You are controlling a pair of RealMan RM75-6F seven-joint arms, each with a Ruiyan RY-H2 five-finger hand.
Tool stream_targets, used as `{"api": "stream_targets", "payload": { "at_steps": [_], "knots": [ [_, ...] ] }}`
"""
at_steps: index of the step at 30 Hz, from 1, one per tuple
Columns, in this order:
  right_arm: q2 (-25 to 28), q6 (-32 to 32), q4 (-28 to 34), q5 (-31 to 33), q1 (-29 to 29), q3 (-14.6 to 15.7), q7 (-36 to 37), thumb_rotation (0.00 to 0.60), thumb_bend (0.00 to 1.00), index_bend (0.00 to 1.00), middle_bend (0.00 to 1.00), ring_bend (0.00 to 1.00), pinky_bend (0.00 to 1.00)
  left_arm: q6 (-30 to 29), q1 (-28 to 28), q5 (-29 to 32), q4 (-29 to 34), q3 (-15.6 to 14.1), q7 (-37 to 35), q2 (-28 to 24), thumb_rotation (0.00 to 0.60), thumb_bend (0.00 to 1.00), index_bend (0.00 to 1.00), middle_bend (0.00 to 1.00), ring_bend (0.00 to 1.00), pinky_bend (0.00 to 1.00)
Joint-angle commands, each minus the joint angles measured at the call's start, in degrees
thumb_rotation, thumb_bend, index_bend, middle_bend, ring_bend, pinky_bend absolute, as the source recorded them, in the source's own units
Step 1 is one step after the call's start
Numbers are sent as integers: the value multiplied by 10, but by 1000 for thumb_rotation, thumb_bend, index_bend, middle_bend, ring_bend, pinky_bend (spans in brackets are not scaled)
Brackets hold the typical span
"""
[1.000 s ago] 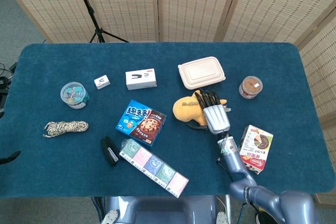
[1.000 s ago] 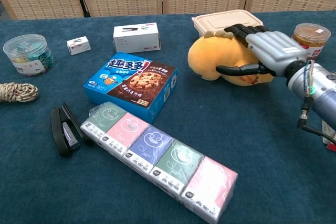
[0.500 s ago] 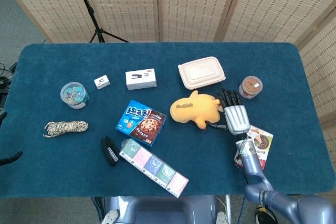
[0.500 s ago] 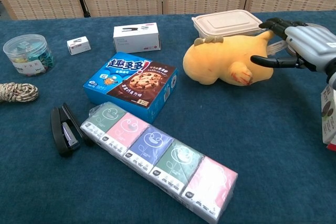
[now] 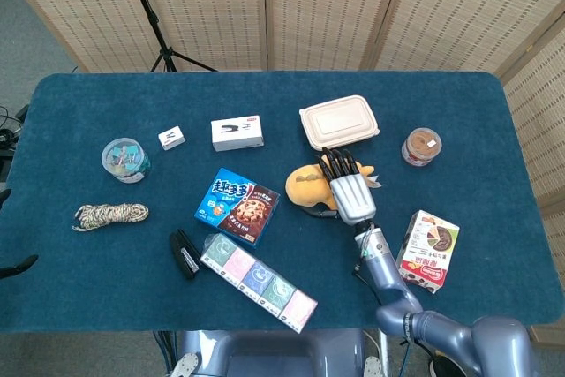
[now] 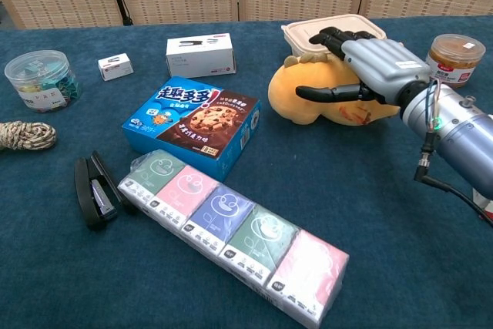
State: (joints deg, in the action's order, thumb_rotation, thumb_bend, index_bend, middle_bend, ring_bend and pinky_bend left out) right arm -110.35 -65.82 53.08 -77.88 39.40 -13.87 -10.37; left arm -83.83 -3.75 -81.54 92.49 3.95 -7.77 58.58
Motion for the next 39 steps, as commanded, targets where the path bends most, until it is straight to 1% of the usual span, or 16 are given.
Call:
{"api": "stream_targets", "payload": {
  "at_steps": [1,8,16,24,35,39],
  "knots": [
    [-14,9,-24,8,2,0,5,47,0,0,0,0,0,1,0,0,-3,0,-6,-2,600,0,0,0,0,0],
    [-12,3,-58,8,-11,6,33,46,0,0,0,0,0,4,-1,1,-4,1,-4,-2,600,0,0,0,0,0],
    [13,-8,-74,15,-46,15,71,46,0,0,0,0,0,4,-2,2,1,0,12,2,600,0,0,0,0,0],
    [37,-22,-59,8,-76,29,97,46,0,0,0,0,0,5,-3,1,6,-1,27,6,600,0,0,0,0,0],
    [47,-22,-56,11,-87,27,108,47,0,0,0,0,0,5,-2,3,4,0,16,3,600,0,0,0,0,0],
    [66,-46,-21,-7,-91,31,108,48,0,0,0,0,0,5,-2,3,3,0,12,2,600,0,0,0,0,0]
  ]
}}
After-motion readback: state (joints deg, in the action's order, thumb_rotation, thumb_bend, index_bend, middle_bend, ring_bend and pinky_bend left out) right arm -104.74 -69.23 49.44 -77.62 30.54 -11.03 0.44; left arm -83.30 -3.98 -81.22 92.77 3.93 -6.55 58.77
